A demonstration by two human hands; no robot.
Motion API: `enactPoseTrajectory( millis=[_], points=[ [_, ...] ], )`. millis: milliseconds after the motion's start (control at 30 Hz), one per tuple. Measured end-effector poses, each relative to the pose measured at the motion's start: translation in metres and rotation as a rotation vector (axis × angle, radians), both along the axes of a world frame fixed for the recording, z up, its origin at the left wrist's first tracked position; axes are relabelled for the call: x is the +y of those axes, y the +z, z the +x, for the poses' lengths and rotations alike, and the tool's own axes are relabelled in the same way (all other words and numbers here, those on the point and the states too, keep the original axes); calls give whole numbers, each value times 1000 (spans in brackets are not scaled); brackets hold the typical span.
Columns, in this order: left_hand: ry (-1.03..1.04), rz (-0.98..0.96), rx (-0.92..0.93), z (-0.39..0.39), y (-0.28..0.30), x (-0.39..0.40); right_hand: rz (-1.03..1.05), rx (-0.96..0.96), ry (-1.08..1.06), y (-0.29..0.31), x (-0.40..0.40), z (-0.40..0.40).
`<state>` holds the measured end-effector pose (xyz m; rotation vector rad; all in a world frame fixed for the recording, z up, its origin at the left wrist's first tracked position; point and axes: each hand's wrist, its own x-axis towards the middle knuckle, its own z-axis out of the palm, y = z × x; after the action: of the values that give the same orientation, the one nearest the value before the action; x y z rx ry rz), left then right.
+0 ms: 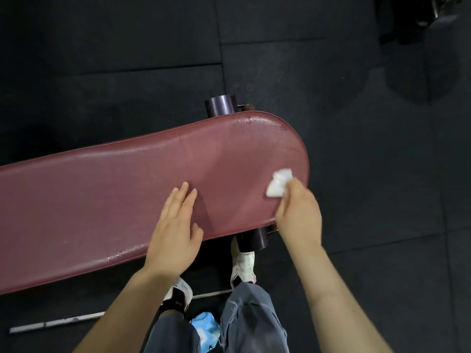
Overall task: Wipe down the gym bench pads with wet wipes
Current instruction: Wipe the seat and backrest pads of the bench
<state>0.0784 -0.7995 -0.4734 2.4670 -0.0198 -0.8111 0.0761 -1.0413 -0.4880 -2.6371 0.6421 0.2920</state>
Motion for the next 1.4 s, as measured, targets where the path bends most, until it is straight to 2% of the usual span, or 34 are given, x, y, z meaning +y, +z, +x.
enactPoseTrajectory(
  millis=[67, 133, 200, 300, 400, 467, 567, 667, 767, 833, 933, 1000, 1100, 1200, 1267, 1400],
  points=[
    [0, 23, -8, -2, -2, -5, 6, 37, -55, 4, -1, -40],
    [1, 42, -13, -4, -2, -9, 19, 32, -90, 3, 1, -42],
    [7, 49, -13, -3, -3, -11, 73, -36, -97, 4, 4, -5],
    [-5, 58, -9, -2, -3, -11, 132, -108, 14, -7, 11, 90],
    [-16, 55, 0, -1, -3, -11, -4, -81, 177, -20, 13, 173],
    [-23, 60, 14, 0, -2, -10, 3, -42, 142, -22, 3, 191],
    [-37, 68, 30, 1, 0, -10, 43, -71, -6, -14, -17, 158],
    [-54, 80, 31, 3, 3, -10, 60, -116, -9, -9, -25, 77],
    [-62, 97, 30, 4, 5, -12, 90, -51, -36, -5, -19, -4],
    [-75, 106, 19, 4, 5, -12, 114, -10, -106, -2, -14, -31],
    [-89, 109, 11, 4, 4, -11, 143, -50, -205, 1, -13, -11],
    [-102, 108, 1, 4, 3, -9, 137, -125, -160, 4, -13, 34],
    [-118, 120, -8, 4, 2, -7, 99, -134, 82, 9, -15, 119],
    [-118, 134, -16, 5, 2, -8, -36, 53, 277, 0, -28, 183],
    [-119, 140, -21, 5, 3, -9, -45, 143, 292, -5, -39, 195],
    [-151, 168, -34, 5, 3, -10, -24, 89, 213, 6, -48, 152]
  ],
)
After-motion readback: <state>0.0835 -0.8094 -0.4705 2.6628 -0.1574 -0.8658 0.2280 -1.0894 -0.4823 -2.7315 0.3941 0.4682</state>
